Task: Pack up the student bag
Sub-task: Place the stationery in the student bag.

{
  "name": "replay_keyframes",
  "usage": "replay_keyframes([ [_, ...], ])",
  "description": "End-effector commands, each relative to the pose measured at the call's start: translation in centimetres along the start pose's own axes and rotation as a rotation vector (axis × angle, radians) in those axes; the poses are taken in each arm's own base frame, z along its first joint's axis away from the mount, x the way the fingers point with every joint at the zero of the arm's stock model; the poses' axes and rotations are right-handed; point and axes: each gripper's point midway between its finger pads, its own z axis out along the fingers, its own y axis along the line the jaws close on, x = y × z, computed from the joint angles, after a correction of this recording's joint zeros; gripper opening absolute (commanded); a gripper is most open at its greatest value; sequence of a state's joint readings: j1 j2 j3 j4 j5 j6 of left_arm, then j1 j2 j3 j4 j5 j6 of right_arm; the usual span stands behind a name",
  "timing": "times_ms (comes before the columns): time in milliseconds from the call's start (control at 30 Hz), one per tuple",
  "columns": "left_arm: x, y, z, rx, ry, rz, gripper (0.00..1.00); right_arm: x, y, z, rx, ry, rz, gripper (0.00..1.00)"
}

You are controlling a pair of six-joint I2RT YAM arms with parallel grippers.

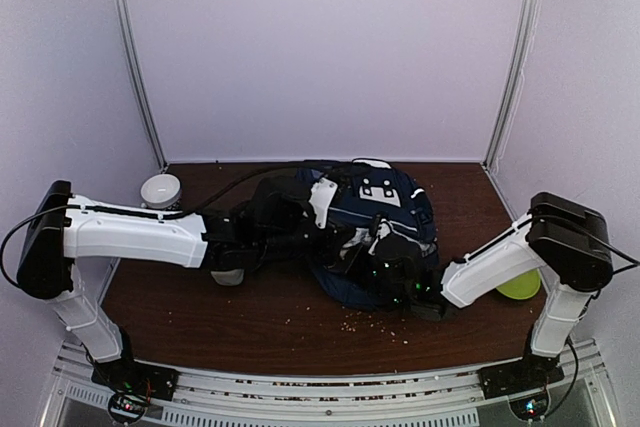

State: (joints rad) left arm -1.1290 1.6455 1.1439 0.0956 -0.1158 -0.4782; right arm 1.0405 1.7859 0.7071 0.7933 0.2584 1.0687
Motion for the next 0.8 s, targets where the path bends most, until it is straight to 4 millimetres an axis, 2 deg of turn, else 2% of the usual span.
replay_keyframes([
  [0,-8.1,-8.2,-4.6,0.32,-0.269,-0.035,0.0,-3.8,-9.3,1.0,0.29,-0.182,0.133,0.15],
  [67,-7.8,-8.2,-4.4,0.319,-0.266,-0.035,0.0,-4.0,-9.3,1.6,0.275,-0.184,0.158,0.18],
  [167,-7.5,-7.7,-4.2,0.297,-0.26,-0.033,0.0,-3.9,-7.9,2.2,0.232,-0.14,0.114,0.35],
  [233,-7.3,-7.3,-4.1,0.274,-0.256,-0.026,0.0,-3.9,-7.1,1.5,0.205,-0.12,0.088,0.45],
  [333,-7.1,-6.9,-4.0,0.247,-0.259,-0.017,0.0,-3.9,-6.2,0.3,0.16,-0.09,0.065,0.54],
  [467,-7.4,-6.8,-3.8,0.237,-0.265,-0.014,0.0,-3.6,-5.9,-1.3,0.13,-0.052,0.057,0.59],
  [567,-7.5,-6.7,-3.7,0.232,-0.265,-0.011,0.0,-3.2,-6.6,-2.5,0.13,-0.037,0.075,0.6],
  [767,-7.8,-6.9,-3.5,0.23,-0.266,-0.007,0.0,-2.0,-7.5,-2.9,0.122,-0.004,0.103,0.63],
])
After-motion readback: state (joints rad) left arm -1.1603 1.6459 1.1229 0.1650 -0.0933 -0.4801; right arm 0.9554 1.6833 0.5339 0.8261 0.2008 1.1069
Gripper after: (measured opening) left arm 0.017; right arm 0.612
